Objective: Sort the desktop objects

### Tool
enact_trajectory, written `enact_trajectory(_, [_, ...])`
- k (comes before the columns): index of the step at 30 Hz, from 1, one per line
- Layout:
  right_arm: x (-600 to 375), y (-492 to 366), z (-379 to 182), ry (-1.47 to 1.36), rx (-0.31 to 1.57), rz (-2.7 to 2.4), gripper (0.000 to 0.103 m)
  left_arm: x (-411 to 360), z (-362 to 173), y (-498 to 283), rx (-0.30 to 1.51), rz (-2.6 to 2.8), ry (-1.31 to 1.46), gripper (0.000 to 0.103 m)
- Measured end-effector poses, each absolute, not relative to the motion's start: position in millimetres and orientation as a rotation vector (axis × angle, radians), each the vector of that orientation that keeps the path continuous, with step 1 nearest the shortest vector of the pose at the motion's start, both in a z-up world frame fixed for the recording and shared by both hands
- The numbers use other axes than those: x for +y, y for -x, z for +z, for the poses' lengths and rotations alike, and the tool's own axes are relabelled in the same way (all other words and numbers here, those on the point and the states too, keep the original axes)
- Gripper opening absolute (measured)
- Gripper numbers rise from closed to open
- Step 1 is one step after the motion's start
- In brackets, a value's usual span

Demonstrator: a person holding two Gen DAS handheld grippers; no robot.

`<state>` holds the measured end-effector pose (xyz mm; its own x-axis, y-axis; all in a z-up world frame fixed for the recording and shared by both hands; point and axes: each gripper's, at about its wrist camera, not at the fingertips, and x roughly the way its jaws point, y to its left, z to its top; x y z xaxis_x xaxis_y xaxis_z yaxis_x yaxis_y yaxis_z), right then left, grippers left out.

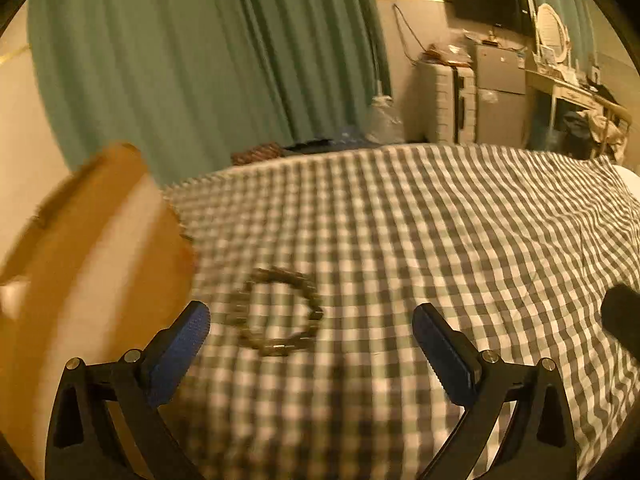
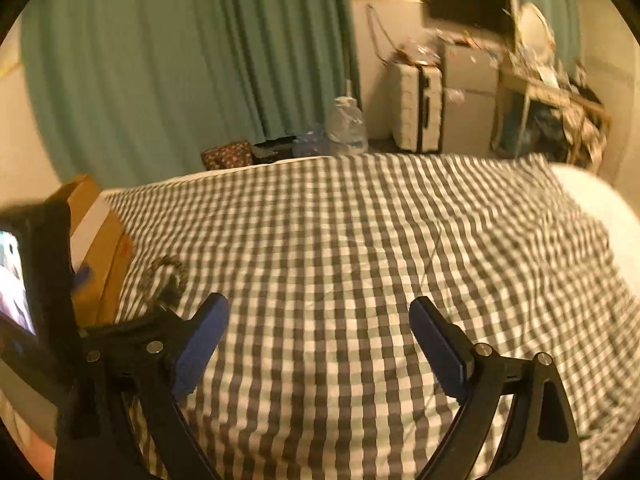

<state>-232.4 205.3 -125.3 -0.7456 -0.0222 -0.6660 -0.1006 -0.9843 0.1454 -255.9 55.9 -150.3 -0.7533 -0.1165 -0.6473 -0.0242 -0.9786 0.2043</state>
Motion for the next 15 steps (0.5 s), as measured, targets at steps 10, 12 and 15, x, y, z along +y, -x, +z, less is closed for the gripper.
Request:
enact_trajectory(10, [231,254,-153,1.154,0.455,2.828,0.092,36,-205,300,-0.442,-2.767,-1.199,0.103])
enact_trajectory(12, [228,252,-153,1.173,0.463,2.823,0.092,24,-208,302,-0.31,-2.798,-1.236,0.103])
enact_trajectory(15, [222,247,-146,1.155,0.428,2.845,0.092,14,-208,304,-0.178,-2.835,-1.336,0.093])
